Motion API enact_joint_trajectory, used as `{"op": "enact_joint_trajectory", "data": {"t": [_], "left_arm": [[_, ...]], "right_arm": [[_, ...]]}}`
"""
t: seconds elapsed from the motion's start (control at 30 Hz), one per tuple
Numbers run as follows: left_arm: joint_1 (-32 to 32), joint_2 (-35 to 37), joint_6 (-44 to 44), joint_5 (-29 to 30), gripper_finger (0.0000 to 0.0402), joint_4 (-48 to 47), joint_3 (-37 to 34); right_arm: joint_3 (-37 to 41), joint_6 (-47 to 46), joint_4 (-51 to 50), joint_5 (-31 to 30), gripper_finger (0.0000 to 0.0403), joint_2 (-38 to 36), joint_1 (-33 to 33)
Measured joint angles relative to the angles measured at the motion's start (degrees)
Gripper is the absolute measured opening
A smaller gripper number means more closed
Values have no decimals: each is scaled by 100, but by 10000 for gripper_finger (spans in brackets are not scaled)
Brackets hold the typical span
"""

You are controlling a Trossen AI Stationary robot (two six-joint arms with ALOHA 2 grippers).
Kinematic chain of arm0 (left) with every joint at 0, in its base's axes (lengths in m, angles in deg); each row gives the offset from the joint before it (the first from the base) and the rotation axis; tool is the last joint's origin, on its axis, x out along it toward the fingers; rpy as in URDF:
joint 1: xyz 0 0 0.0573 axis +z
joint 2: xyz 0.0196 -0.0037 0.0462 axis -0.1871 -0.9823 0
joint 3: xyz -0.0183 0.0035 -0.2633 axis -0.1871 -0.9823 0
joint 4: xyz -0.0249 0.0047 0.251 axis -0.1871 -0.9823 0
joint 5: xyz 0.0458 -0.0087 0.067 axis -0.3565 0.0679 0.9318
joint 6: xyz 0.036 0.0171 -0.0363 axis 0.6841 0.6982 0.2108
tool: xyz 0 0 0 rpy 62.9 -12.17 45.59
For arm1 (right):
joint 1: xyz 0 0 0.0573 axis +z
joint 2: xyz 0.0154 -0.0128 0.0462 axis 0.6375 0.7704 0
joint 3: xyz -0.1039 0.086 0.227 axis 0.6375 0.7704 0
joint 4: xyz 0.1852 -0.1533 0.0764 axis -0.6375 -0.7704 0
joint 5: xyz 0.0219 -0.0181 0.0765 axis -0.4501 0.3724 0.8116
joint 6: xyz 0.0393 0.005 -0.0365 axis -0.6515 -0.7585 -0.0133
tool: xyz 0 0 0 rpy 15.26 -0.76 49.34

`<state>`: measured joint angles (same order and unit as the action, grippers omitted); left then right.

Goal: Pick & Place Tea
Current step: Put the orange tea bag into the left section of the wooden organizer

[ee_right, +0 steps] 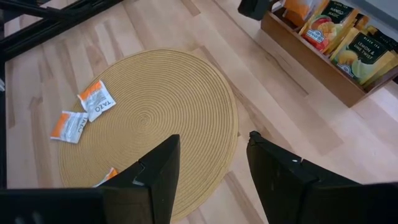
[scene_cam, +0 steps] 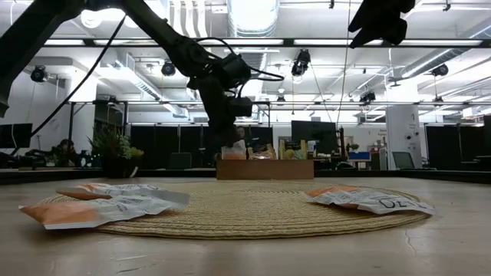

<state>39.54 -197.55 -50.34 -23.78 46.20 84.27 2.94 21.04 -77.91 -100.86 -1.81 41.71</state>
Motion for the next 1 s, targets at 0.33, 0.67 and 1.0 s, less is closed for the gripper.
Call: {"op": "enact_joint_trajectory", "data": {"t": [0.33,0.67,1.0], "left_arm": [[24,0,234,-127,0,114,-1],[52,0,230,-262,9,155,-1],[79,0,230,-256,93,164,-1]], "right_arm": [[0,-5,1,-50,182,0,0],[0,9,-1,-151,182,0,0],[0,13,-3,-149,182,0,0]]}}
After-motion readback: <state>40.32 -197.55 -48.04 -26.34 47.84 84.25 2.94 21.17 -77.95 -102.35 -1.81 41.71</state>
